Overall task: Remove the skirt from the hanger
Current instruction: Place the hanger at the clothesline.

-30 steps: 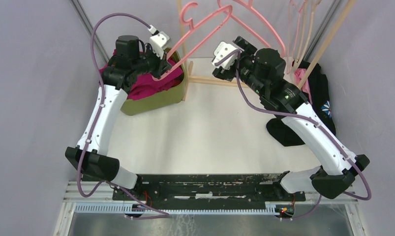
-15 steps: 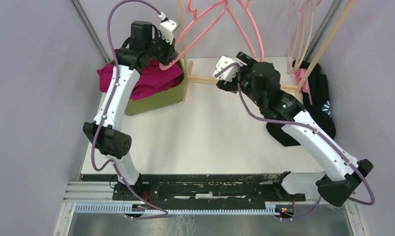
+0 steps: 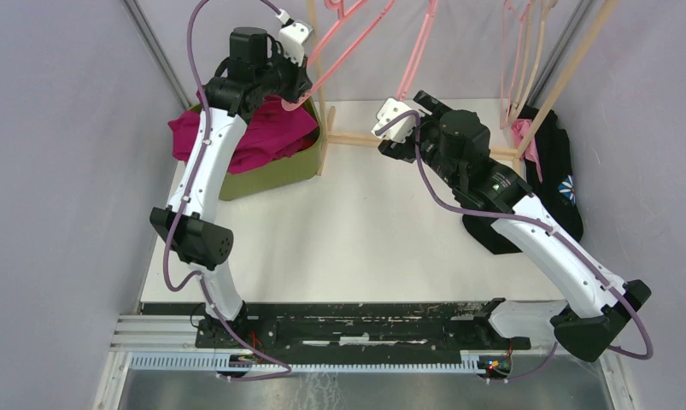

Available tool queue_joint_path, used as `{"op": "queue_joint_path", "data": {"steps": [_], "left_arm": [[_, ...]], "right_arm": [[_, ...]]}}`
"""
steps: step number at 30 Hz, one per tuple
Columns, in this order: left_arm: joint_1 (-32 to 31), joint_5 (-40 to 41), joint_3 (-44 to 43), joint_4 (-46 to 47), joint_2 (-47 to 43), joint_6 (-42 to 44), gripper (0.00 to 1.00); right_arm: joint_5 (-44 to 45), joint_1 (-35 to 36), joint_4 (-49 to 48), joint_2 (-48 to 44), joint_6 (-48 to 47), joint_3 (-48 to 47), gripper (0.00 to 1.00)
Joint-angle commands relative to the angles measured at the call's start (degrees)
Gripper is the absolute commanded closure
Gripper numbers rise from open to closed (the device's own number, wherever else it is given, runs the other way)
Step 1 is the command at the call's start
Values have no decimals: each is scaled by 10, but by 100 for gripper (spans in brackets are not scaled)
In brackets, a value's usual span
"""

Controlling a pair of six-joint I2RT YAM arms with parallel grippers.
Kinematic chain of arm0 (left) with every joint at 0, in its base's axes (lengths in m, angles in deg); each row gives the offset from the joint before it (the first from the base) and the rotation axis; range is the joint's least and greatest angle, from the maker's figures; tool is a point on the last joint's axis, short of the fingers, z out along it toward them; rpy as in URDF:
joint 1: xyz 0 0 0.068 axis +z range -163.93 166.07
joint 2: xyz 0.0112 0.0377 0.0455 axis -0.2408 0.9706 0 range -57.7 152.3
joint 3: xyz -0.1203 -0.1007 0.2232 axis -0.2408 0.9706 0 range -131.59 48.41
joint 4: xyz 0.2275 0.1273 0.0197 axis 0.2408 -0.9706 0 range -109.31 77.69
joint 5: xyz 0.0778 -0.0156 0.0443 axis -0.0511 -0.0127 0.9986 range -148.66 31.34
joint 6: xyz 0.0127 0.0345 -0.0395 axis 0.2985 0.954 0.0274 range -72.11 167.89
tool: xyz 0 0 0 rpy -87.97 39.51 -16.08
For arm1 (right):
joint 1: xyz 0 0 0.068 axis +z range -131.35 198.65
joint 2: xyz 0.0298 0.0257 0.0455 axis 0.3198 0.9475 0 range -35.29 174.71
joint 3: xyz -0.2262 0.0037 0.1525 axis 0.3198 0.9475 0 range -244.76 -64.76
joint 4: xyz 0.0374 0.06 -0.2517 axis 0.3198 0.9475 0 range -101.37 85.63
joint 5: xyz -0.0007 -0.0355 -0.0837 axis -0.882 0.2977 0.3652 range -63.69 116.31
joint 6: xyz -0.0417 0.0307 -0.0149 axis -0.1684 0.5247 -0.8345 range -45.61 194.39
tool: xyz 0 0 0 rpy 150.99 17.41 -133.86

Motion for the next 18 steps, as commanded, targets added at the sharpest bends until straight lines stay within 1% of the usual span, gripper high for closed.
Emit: {"op": "queue_joint_path", "data": {"steps": [1,7,11,18], "left_arm": [[-2,19,-30,37,-14,-19,97],[-2,27,-60,41,10,-24,97],[-2,15,-74,57,22,-36,97],[-3,17,-76,55,45,-43,97]], "right_arm": [[3,-2,-27,-7,5,1,18],[0,-2,-26,-5,6,-4,18],[-1,-3,-24,-4,5,-6,18],[5,-2,-17,-7,2,-11,18]]}}
